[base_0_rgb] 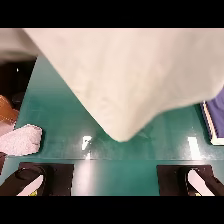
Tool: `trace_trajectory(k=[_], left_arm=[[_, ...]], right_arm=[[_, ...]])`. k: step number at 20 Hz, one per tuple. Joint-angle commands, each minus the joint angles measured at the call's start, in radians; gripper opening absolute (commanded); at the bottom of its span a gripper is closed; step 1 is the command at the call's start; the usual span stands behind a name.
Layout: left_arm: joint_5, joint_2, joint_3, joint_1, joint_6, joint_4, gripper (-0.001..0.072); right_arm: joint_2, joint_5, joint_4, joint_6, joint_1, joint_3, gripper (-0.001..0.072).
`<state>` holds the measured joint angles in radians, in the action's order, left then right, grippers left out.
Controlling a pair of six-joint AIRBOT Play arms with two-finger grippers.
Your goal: Fold the shirts.
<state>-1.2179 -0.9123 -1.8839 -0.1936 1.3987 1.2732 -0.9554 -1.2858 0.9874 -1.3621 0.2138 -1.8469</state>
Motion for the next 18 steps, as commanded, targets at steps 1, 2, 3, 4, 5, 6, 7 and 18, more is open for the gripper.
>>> trace_trajectory(k=[1, 2, 3, 4, 5, 6, 7, 18], left_arm=[[-0.209, -0.075, 0.225, -0.001, 0.026, -0.026, 0.0027], [-0.204, -0.09, 0.335, -0.001, 0.026, -0.028, 0.0027], [-0.178, -0.096, 0.439, -0.001, 0.024, -0.028, 0.0027], [-0.132, -0.094, 0.555, -0.001, 0.023, -0.028, 0.0027], [-0.1, -0.094, 0.655, -0.001, 0.023, -0.029, 0.0027], [-0.08, -0.094, 0.755, -0.001, 0.023, -0.029, 0.0028], [-0.069, -0.094, 0.839, -0.001, 0.023, -0.031, 0.0027], [0.054, -0.092, 1.146, -0.001, 0.007, -0.101, 0.0499]], right_arm=[[-0.116, -0.182, -0.01, 0.001, -0.112, 0.037, 0.0015], [-0.14, -0.185, 0.016, 0.001, -0.174, 0.1, 0.0016], [-0.16, -0.176, 0.064, 0.001, -0.235, 0.164, 0.0015], [-0.179, -0.161, 0.122, 0.0, -0.299, 0.235, 0.0015], [-0.192, -0.139, 0.171, -0.004, -0.354, 0.301, 0.0016], [-0.205, -0.107, 0.202, -0.01, -0.408, 0.371, 0.0015], [-0.212, -0.07, 0.216, -0.011, -0.449, 0.432, 0.0015], [-0.243, 0.079, 0.21, -0.056, -0.566, 0.628, 0.0016]])
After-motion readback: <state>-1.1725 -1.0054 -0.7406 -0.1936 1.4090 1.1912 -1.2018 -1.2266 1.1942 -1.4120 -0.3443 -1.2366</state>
